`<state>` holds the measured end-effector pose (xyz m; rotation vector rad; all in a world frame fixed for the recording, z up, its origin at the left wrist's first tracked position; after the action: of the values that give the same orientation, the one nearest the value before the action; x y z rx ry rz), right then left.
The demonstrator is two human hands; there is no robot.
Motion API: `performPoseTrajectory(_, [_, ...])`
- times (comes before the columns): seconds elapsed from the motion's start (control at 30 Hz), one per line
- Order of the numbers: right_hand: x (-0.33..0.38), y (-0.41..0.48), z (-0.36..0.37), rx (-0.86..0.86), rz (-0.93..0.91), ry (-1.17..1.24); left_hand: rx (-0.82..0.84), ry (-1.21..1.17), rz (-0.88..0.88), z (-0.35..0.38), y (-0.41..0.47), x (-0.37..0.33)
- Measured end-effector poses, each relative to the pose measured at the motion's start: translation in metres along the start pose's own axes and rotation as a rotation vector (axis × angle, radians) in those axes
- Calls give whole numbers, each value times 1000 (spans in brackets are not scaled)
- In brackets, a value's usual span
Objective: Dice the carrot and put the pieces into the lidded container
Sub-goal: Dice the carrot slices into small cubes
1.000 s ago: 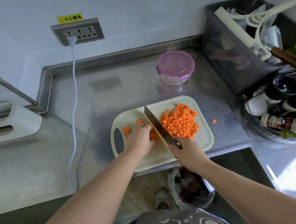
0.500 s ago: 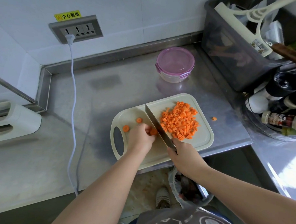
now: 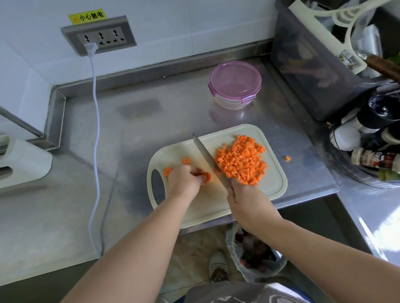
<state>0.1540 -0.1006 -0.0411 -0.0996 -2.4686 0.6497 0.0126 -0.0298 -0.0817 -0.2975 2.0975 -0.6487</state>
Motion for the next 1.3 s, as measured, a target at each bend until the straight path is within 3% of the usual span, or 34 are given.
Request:
performPoseTrajectory(0.3, [11,-5,4,40,11,-121,-3,-106,-35,2,5,5])
performPoseTrajectory(0.93, [13,0,12,103,33,-244,-10,-63,-33,2,6,6])
performPoseTrajectory(1.3, [5,19,23,111,102,-174,-36,-41,-39,1,2,4])
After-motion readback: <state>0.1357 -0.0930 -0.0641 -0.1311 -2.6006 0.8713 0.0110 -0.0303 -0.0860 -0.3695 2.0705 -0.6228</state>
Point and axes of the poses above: each hand's wrist, its own y-axis towards the middle knuckle, its own z-axis out of the palm, x = y × z, the point moved 3 cm from there along y, towards the middle knuckle, and after that the axes turned 6 degrees about x, right-handed, at the moved point
